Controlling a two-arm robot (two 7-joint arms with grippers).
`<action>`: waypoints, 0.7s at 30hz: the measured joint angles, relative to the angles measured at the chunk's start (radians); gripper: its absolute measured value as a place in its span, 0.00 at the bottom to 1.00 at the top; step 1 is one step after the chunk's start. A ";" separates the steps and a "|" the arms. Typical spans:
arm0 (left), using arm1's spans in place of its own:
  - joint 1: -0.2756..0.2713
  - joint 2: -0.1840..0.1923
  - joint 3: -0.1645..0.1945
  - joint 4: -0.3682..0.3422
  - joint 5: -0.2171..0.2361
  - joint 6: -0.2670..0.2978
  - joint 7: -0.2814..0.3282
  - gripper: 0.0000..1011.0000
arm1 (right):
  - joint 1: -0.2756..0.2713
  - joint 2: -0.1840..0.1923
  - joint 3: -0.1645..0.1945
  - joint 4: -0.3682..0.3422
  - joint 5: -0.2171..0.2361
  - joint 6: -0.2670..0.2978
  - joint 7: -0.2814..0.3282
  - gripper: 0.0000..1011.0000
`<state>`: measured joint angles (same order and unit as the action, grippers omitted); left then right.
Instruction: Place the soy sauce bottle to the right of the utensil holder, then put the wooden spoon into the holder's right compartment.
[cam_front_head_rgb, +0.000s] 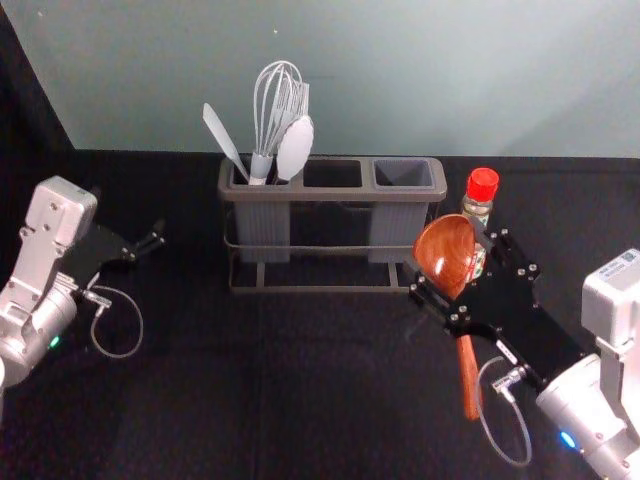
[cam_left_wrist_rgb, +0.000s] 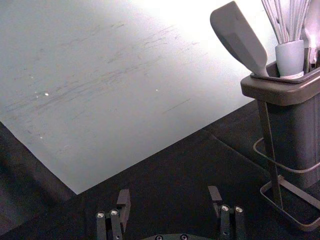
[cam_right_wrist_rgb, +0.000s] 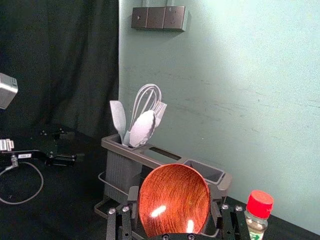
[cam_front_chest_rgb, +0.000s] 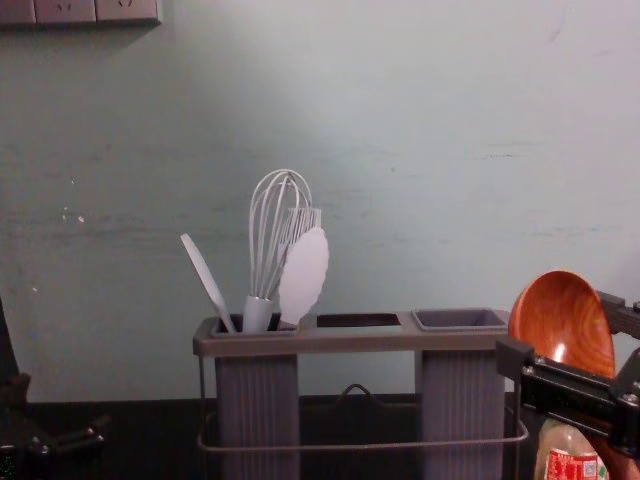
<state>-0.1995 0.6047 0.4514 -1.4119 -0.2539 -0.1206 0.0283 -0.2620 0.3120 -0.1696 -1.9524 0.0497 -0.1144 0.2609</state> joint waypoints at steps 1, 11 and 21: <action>0.000 0.000 0.000 0.000 0.000 0.000 0.000 1.00 | 0.000 0.000 0.000 0.000 0.000 0.000 0.000 0.83; 0.000 0.000 0.000 0.000 0.000 0.000 0.000 1.00 | 0.035 -0.009 -0.003 0.016 0.008 -0.010 -0.004 0.83; 0.000 0.000 0.000 0.000 0.000 0.000 0.000 1.00 | 0.151 -0.019 -0.024 0.065 0.016 -0.008 0.006 0.83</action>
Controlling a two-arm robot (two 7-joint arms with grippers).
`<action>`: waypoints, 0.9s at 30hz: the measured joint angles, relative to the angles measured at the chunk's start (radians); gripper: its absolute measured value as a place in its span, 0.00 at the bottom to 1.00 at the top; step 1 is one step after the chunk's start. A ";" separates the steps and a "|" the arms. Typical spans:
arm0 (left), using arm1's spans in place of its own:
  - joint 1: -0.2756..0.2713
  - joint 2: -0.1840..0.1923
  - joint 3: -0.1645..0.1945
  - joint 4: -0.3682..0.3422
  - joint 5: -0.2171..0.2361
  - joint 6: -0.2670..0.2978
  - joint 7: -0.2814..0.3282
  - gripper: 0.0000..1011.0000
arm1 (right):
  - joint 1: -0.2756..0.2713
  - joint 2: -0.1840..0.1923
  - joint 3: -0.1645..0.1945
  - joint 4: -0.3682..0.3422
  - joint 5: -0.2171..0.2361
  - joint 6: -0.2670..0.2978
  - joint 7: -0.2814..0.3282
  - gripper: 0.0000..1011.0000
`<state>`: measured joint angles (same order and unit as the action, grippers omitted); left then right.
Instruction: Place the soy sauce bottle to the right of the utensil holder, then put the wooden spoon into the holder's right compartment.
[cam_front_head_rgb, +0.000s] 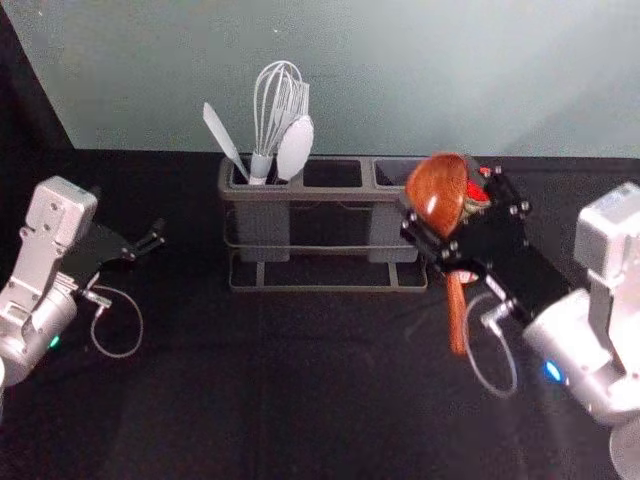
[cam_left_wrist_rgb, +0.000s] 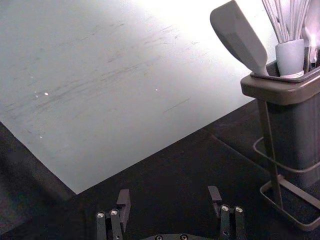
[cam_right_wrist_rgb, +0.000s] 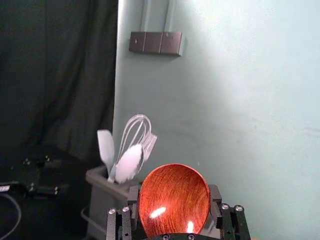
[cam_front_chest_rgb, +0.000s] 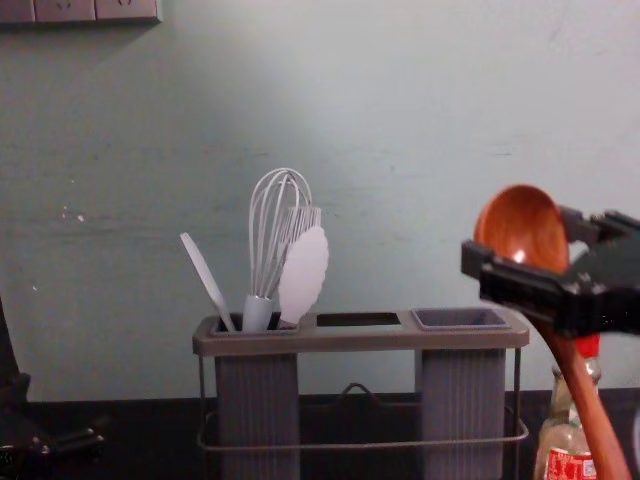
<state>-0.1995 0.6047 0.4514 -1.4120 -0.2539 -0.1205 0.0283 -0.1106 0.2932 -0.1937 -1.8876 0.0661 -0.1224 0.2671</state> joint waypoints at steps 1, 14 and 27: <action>0.000 0.000 0.000 0.000 0.000 0.000 0.000 1.00 | 0.012 -0.001 -0.002 0.005 0.001 0.000 0.001 0.83; 0.000 0.000 0.000 0.000 0.000 0.000 0.000 1.00 | 0.190 -0.009 -0.030 0.082 0.032 0.014 0.028 0.83; 0.000 0.000 0.000 0.000 0.000 0.000 0.000 1.00 | 0.312 -0.032 -0.056 0.169 0.038 -0.018 0.030 0.83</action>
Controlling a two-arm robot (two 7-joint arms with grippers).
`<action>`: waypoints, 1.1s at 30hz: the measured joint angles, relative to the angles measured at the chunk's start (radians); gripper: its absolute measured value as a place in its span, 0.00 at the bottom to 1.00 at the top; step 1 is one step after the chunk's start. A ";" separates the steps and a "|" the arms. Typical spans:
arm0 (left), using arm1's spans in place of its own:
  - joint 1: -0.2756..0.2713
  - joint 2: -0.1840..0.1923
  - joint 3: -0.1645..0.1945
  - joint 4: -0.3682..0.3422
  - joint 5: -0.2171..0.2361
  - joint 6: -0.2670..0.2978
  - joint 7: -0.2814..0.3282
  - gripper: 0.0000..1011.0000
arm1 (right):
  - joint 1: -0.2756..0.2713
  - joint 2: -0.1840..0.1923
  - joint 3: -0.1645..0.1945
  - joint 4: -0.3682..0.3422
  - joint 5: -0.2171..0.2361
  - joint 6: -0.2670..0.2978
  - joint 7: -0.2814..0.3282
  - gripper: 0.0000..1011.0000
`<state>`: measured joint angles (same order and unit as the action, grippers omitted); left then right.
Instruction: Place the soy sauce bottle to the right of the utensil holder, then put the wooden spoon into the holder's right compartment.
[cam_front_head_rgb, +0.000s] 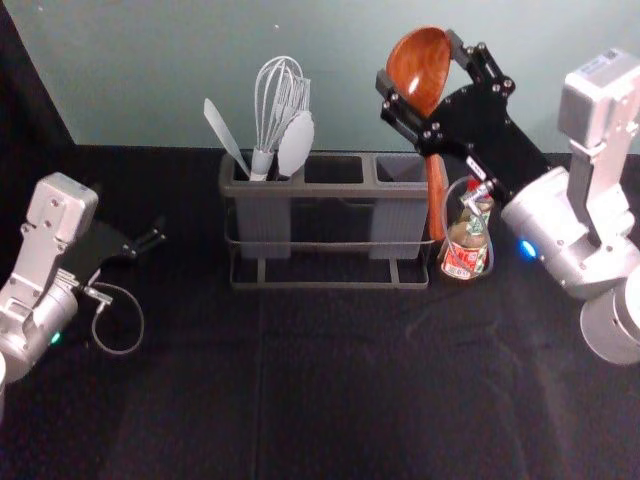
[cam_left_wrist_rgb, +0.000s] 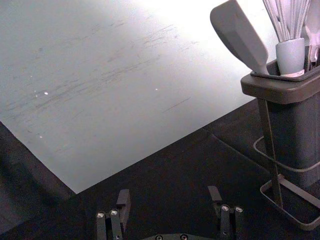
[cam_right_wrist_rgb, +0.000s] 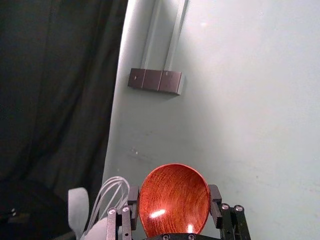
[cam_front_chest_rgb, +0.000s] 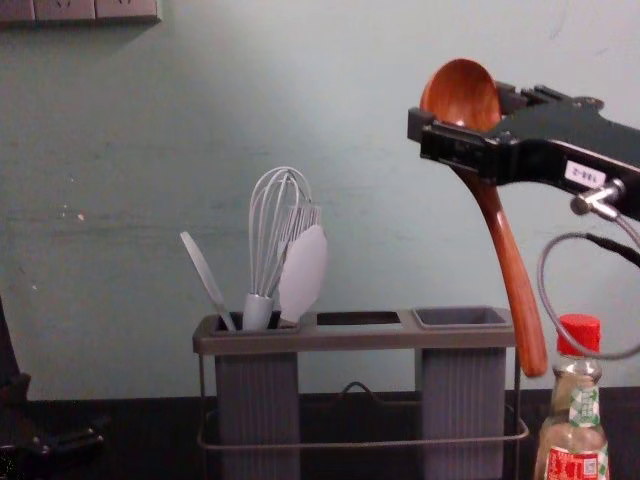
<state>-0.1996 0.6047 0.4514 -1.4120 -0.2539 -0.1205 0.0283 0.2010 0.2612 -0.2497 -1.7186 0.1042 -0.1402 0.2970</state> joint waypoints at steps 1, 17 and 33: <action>0.000 0.000 0.000 0.000 0.000 0.000 0.000 1.00 | 0.015 -0.004 -0.003 0.011 0.000 -0.007 0.000 0.83; 0.000 0.000 0.000 0.000 0.000 0.000 0.000 1.00 | 0.145 -0.047 -0.020 0.160 0.016 -0.093 0.008 0.83; 0.000 0.000 0.000 0.000 0.000 0.000 0.000 1.00 | 0.230 -0.099 -0.027 0.346 0.043 -0.233 0.032 0.83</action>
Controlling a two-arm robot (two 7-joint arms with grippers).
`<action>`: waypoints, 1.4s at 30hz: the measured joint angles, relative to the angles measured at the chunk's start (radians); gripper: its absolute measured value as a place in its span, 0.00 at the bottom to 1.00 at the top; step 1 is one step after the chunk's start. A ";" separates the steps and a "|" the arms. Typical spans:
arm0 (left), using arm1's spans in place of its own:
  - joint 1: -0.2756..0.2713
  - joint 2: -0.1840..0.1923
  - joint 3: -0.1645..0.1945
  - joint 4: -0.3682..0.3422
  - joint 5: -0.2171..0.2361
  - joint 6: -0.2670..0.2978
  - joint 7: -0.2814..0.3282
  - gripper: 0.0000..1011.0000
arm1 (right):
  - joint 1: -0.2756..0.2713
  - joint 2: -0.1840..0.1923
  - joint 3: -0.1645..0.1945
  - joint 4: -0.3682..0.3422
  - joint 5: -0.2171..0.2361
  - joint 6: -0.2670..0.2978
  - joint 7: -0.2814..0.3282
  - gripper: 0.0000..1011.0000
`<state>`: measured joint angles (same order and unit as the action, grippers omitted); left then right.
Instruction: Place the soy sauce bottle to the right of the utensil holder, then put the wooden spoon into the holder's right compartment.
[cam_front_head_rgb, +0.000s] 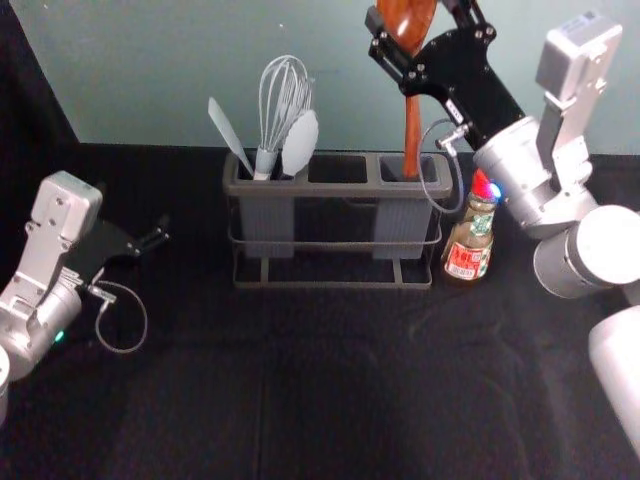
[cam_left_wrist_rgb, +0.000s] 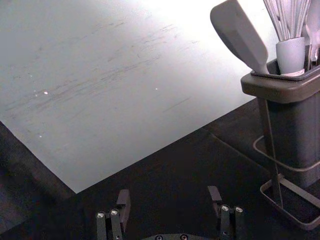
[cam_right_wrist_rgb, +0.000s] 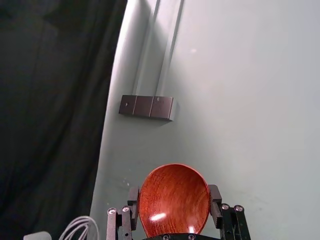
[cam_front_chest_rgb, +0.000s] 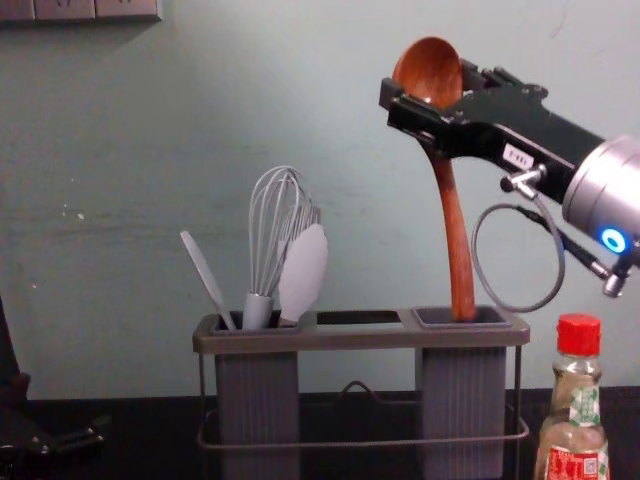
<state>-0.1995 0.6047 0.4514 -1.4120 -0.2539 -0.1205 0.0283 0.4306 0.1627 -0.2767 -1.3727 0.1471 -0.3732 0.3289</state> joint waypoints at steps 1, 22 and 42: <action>0.000 0.000 0.000 0.000 0.000 0.000 0.000 1.00 | 0.003 -0.005 0.000 0.019 0.003 -0.023 0.004 0.83; 0.000 0.000 0.000 0.000 0.000 0.000 0.000 1.00 | 0.014 -0.060 0.023 0.231 0.022 -0.248 0.058 0.83; 0.000 0.000 0.000 0.000 0.000 0.000 0.000 1.00 | -0.025 -0.075 0.048 0.274 0.020 -0.282 0.078 0.83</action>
<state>-0.1995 0.6047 0.4514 -1.4120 -0.2539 -0.1205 0.0283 0.4052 0.0877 -0.2283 -1.0991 0.1670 -0.6551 0.4065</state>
